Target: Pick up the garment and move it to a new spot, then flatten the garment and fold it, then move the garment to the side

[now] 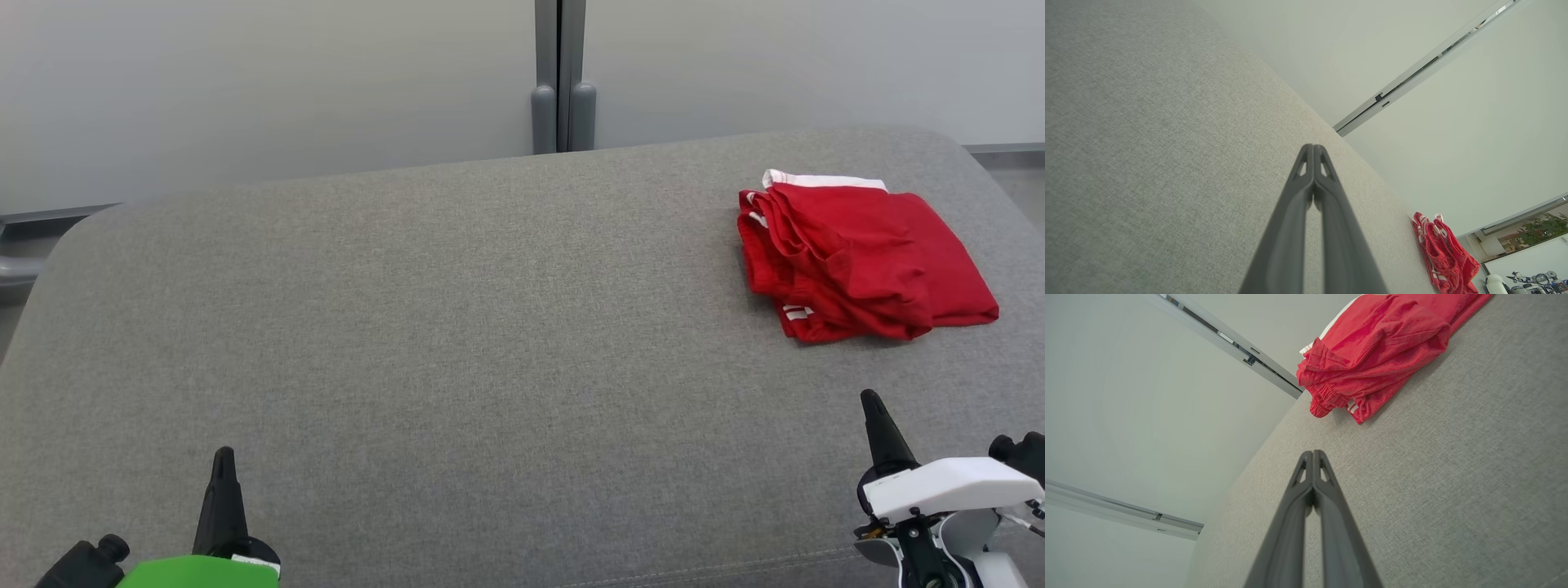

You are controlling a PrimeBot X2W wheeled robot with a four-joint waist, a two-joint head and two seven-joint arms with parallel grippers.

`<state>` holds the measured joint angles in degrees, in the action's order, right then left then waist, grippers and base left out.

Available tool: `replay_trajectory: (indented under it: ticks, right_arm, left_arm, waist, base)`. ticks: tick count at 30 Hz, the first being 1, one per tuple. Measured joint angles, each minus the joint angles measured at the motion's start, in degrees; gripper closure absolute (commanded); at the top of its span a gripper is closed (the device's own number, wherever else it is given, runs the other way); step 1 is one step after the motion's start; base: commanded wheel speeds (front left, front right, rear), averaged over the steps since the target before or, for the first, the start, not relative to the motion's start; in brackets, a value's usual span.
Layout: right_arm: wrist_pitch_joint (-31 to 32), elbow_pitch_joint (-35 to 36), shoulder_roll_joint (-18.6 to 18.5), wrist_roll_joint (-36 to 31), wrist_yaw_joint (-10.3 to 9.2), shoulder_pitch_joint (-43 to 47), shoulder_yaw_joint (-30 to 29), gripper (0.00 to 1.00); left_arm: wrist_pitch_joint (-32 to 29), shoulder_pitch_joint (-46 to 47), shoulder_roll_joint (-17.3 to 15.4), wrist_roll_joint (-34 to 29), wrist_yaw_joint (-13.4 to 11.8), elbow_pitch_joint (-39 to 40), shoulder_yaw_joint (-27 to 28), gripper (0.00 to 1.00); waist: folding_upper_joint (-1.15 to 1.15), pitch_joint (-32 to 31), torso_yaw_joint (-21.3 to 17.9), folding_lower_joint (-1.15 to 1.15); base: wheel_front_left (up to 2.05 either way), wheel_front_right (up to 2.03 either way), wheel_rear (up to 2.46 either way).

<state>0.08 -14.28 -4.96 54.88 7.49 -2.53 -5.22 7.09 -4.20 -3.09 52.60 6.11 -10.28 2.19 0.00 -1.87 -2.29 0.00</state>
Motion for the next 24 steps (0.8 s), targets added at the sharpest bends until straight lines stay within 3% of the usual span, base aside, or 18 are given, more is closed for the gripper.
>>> replay_trajectory:
  ticks: [24]
  right_arm:
    - [5.0, 0.7, 0.7, 14.2, -0.01, -0.3, -2.6, 1.0]
  left_arm:
    - [-2.5, 1.7, 0.1, 15.5, 0.5, 0.6, -0.6, 1.0]
  waist:
    - [0.0, 0.7, 0.7, 0.0]
  base:
    - [0.0, 0.0, 0.0]
